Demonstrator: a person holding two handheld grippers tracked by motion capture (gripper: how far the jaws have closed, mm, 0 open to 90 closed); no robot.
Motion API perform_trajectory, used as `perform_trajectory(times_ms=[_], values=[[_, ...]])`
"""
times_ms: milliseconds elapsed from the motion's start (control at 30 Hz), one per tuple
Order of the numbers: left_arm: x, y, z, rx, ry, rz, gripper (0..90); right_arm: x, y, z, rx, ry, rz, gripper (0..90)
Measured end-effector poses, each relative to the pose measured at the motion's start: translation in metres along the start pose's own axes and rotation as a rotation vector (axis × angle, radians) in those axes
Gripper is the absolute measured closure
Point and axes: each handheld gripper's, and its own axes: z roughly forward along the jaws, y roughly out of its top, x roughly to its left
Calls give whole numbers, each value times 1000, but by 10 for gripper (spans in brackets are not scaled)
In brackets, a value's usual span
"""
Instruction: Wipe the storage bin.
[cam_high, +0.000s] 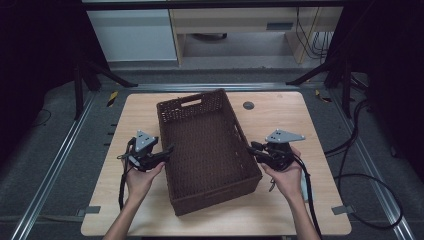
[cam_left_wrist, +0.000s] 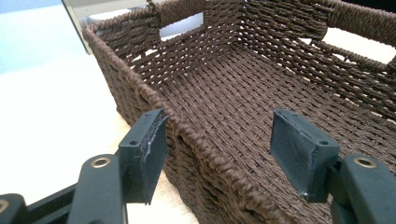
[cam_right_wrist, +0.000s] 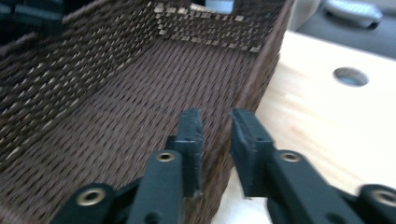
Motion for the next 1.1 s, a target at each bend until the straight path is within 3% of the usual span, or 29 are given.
perform_trajectory(times_ms=[167,267,333,433,567,733,833,1033,1100], values=[[-1,-5,12,51,27,33,386,-8,0,16,6,-41,-11,659],[0,-5,14,49,13,13,399,-10,-1,22,10,-33,-5,679],[0,-4,16,47,28,17,418,-7,-2,24,17,-11,-17,764],[2,-4,16,47,22,5,437,-3,-3,24,18,-25,-29,770],[6,-2,17,61,41,21,495,3,-6,18,26,5,1,764],[11,-3,17,57,19,-9,534,12,-3,12,59,22,-29,768],[10,-1,19,64,26,-6,544,7,0,16,25,8,-11,705],[13,-1,22,43,32,-49,587,2,-1,30,23,-1,-12,707],[12,-1,21,43,41,-28,569,1,-1,30,20,11,1,712]])
